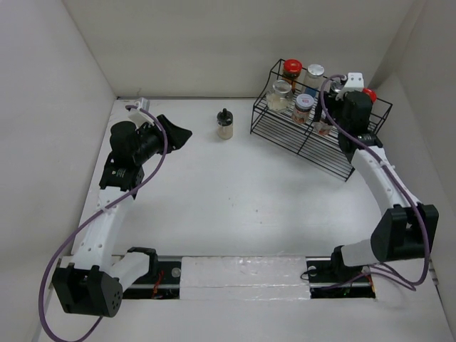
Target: Organize the condiment bottles
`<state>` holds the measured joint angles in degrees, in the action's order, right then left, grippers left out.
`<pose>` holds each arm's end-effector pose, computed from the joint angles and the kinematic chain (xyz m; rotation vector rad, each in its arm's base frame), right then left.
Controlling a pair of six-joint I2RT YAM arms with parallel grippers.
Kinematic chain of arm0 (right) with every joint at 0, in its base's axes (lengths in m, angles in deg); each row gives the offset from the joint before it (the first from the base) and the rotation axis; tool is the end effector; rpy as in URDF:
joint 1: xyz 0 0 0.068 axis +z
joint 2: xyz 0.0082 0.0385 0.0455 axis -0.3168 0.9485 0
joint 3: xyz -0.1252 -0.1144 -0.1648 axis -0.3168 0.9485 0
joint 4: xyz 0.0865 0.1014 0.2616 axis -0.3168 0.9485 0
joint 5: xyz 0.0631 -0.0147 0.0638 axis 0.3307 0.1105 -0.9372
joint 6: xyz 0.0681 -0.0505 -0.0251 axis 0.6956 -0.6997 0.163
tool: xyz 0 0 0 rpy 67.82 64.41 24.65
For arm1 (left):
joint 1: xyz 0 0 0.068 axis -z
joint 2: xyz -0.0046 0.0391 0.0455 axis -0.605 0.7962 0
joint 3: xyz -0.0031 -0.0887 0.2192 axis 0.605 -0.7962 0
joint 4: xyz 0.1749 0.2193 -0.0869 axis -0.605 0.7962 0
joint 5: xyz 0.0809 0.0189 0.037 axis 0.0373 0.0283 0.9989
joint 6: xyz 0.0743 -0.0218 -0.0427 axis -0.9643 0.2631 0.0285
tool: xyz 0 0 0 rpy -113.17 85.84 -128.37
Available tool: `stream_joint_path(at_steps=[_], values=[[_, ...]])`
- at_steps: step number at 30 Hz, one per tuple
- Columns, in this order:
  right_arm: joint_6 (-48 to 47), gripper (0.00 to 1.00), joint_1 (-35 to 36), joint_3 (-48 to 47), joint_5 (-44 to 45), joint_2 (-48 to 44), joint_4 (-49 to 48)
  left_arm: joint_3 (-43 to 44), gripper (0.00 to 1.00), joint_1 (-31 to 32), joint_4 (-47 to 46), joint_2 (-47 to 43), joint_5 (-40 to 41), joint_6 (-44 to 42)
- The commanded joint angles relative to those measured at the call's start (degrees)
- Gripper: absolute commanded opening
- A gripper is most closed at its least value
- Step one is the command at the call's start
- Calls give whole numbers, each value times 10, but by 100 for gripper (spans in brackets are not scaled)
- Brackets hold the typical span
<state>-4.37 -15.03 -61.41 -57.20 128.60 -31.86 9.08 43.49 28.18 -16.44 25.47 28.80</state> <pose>0.4201 0.0184 0.2945 0.0270 1.8301 -0.0199 0.3246 -0.0714 0.3332 0.0063 1.7294 -0.8699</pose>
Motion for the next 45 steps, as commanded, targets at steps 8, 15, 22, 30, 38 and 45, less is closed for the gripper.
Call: stream_joint_path(at_steps=[8,15,22,30,38,45], values=[[-82,34,233,-107,-96,70,-102,2,54,-3,-20,-3,-2,-4],[-82,92,301,-237,-116,264,-78,7,54,-3,-13,-3,11,-4],[-82,96,318,-350,-63,402,-16,7,54,-3,-13,-3,6,-10],[-58,99,318,-426,-46,484,-11,7,54,-3,-13,2,6,-10],[-32,69,313,-516,-35,560,14,7,54,-3,-13,2,6,-10],[-32,60,331,-373,-40,413,-108,7,54,-3,-13,-3,6,-10]])
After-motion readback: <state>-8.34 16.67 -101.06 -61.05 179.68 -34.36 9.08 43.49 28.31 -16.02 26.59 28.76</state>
